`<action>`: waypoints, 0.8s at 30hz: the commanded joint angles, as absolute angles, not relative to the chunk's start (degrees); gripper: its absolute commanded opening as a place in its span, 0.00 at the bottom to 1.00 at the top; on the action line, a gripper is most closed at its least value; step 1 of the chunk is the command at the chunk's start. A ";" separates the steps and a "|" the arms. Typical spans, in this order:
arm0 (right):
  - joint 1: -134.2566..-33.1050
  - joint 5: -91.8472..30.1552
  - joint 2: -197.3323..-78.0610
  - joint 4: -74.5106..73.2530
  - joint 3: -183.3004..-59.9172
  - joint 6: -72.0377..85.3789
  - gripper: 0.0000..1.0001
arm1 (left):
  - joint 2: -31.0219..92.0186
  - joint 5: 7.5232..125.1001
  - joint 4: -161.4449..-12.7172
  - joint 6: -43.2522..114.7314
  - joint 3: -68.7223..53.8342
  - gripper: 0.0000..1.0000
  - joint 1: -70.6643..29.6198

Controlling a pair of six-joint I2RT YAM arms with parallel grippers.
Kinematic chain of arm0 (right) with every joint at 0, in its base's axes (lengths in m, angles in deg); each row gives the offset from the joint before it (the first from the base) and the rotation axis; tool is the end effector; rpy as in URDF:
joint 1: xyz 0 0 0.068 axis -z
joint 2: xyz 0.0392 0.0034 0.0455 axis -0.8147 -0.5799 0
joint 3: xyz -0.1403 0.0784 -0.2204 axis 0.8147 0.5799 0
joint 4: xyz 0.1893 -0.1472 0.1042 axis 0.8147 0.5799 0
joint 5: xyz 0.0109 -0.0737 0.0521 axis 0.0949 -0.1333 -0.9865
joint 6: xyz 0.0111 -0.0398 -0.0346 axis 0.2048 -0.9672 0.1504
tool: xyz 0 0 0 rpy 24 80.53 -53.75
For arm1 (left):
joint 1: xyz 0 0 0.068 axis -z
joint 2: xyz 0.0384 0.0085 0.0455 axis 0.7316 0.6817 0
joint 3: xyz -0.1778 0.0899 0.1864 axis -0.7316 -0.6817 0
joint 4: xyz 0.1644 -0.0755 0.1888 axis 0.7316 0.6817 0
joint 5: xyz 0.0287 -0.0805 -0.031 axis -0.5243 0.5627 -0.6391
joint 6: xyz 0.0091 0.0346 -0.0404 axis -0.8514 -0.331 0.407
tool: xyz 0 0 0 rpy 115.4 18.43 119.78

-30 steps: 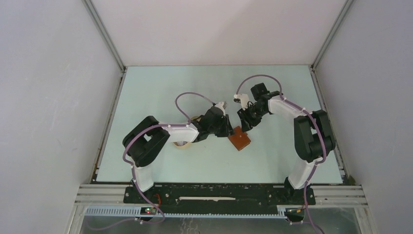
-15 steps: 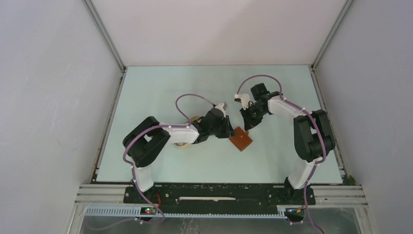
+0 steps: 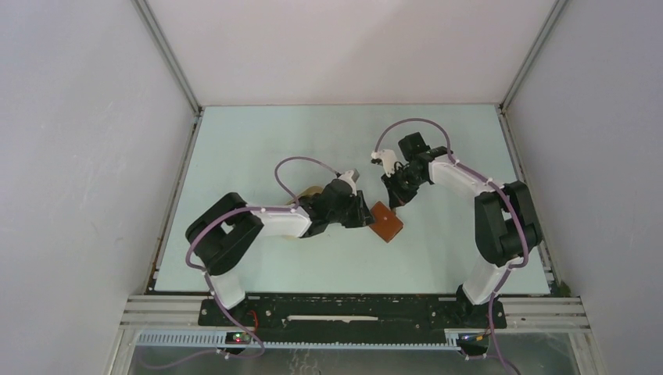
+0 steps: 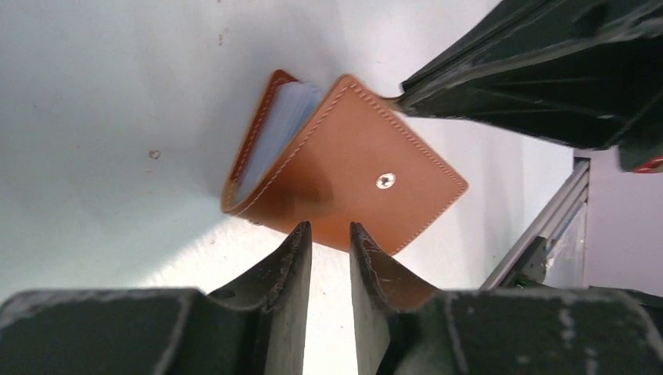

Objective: Put the credit cards into the card holder
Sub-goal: Close the card holder at the center of the board.

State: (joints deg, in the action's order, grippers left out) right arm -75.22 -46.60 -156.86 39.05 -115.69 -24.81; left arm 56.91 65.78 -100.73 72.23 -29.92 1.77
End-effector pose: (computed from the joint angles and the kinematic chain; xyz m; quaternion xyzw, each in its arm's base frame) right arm 0.3164 0.1345 0.1998 -0.4033 0.8779 0.1941 0.1701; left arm 0.2335 -0.2738 0.1505 0.0360 0.8902 -0.3766 0.2536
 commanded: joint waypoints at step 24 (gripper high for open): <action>-75.93 -52.01 -155.59 40.18 -117.78 -29.71 0.00 | 66.38 69.77 -107.52 75.83 -27.92 0.18 -0.61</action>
